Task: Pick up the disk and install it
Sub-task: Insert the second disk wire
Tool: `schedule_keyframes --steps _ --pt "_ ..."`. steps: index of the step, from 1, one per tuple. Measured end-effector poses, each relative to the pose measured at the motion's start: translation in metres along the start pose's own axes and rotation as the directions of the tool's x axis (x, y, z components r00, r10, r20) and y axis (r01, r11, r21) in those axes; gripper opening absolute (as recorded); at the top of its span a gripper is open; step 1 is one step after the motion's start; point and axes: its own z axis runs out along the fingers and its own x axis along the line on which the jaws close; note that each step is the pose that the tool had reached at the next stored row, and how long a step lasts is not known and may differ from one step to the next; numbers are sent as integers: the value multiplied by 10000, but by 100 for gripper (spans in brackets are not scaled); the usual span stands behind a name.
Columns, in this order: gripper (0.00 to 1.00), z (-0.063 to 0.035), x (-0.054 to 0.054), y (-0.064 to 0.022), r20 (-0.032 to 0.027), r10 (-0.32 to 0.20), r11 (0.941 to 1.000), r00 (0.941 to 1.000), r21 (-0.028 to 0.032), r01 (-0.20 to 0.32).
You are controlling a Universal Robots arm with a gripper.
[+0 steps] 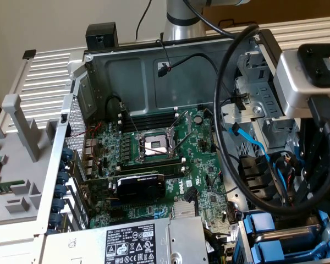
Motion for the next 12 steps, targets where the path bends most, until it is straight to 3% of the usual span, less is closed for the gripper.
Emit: schedule_keyframes --steps 12 --pt "11 12 1 0 18 230 9997 9997 22 -230"
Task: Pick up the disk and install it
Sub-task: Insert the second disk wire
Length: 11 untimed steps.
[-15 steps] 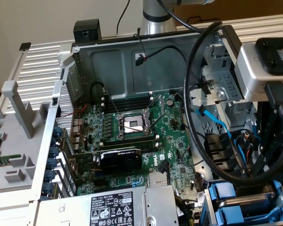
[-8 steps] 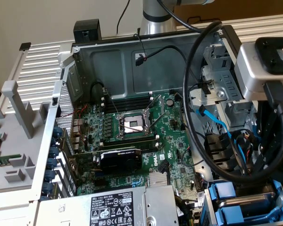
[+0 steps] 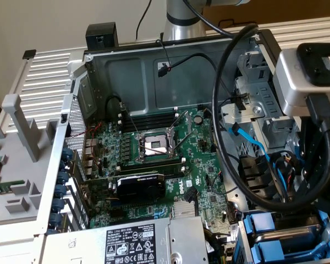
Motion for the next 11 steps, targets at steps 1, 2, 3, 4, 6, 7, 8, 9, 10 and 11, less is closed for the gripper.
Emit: schedule_keyframes --steps 1,2,3,4,6,7,8,9,10,11 --pt "11 0 0 0 1 15 10000 10000 1 -15" --pt "11 0 0 1 4 27 10000 10000 1 -27" --pt "11 1 0 1 6 37 10000 10000 2 -37" --pt "11 1 0 1 8 44 10000 10000 3 -44" --pt "11 1 0 1 12 54 10000 10000 3 -54" --pt "11 1 0 2 14 58 10000 10000 3 -58" --pt "11 1 0 2 16 61 10000 10000 3 -61" --pt "11 1 0 2 18 62 10000 10000 3 -62" --pt "11 0 0 3 21 63 10000 10000 4 -63" --pt "11 -2 0 3 23 63 10000 10000 4 -63"
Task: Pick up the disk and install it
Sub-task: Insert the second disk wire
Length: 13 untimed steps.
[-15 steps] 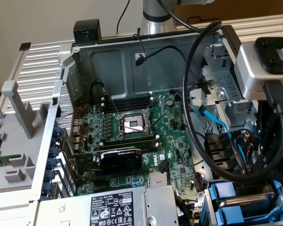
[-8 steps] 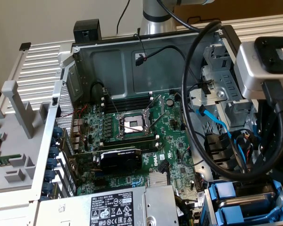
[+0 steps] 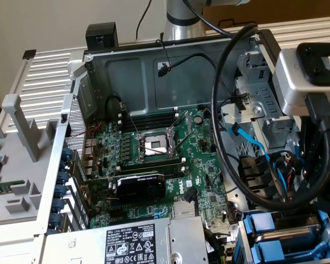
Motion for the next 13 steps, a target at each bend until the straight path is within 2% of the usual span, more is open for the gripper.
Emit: schedule_keyframes --steps 6,13 --pt "11 -83 -6 4 0 1 10000 10000 4 -1" --pt "11 -313 -23 16 0 7 10000 10000 5 -7"
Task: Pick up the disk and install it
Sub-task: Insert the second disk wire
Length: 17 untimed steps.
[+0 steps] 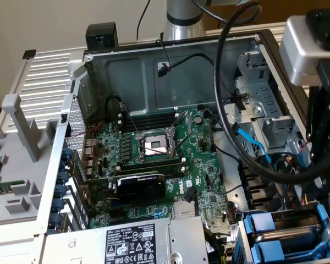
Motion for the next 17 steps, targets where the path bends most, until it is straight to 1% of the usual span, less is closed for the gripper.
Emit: schedule_keyframes --steps 4,11,13,17 --pt "11 -165 -11 8 1 8 10000 10000 0 -8" --pt "11 -394 -28 20 1 23 10000 10000 1 -23" --pt "11 -440 -31 23 1 30 10000 10000 2 -30" --pt "11 -483 -34 25 3 47 10000 10000 3 -47"
